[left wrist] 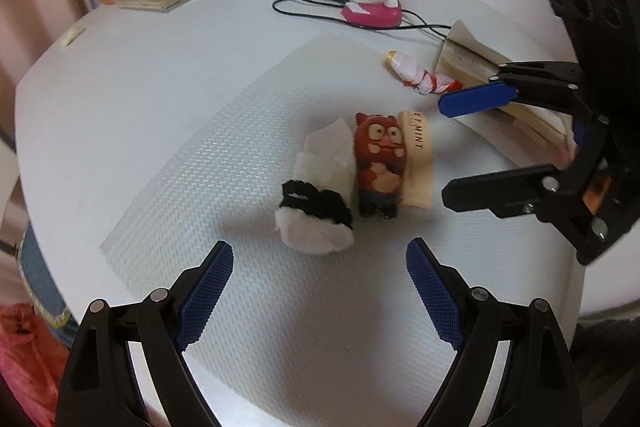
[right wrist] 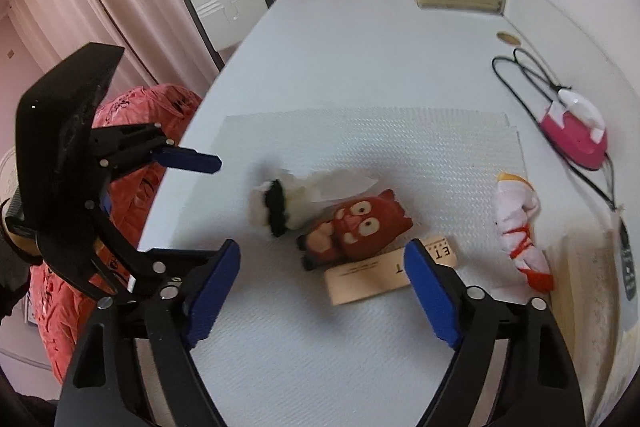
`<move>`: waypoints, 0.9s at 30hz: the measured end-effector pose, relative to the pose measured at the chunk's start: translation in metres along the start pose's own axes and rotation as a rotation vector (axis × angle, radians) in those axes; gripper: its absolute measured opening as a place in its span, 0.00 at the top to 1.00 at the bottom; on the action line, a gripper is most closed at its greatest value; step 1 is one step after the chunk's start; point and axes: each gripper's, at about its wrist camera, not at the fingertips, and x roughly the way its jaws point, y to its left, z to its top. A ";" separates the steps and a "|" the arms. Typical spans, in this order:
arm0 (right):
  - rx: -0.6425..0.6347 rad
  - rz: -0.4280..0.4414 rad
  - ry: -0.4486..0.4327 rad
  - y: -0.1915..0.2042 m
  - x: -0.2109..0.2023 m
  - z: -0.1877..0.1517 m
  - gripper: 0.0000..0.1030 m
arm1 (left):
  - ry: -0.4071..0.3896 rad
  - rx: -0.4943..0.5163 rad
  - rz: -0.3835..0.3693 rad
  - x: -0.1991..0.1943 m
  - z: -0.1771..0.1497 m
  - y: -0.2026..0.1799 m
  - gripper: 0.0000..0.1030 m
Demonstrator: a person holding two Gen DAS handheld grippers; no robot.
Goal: Collect trash
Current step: 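Grasp the white tissue with the left tool while the right tool grasps the red figurine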
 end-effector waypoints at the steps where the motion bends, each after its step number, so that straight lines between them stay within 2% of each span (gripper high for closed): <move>1: 0.003 -0.002 0.009 -0.003 0.005 0.002 0.20 | 0.001 0.004 -0.006 0.003 0.001 0.003 0.15; 5: 0.001 0.000 0.041 -0.014 0.025 0.008 0.23 | 0.004 0.024 -0.045 0.016 0.007 0.012 0.15; 8: -0.024 0.003 0.061 -0.016 0.036 0.013 0.27 | 0.005 0.047 -0.084 0.023 0.009 0.013 0.26; 11: -0.043 0.001 0.104 -0.019 0.046 0.015 0.27 | 0.022 0.101 -0.087 0.033 0.011 0.011 0.26; 14: -0.028 0.037 0.105 -0.024 0.049 0.017 0.27 | 0.029 0.111 -0.114 0.040 0.011 0.012 0.31; 18: -0.074 0.032 0.119 -0.018 0.054 0.016 0.29 | 0.007 0.103 -0.141 0.042 0.013 0.013 0.45; 23: -0.104 0.032 0.162 -0.011 0.063 0.018 0.28 | 0.000 0.128 -0.153 0.046 0.016 0.008 0.45; 25: -0.118 0.030 0.150 -0.009 0.063 0.019 0.33 | -0.001 0.111 -0.158 0.046 0.016 0.010 0.46; 27: -0.123 0.040 0.135 -0.008 0.063 0.019 0.40 | -0.002 0.109 -0.149 0.046 0.016 0.010 0.52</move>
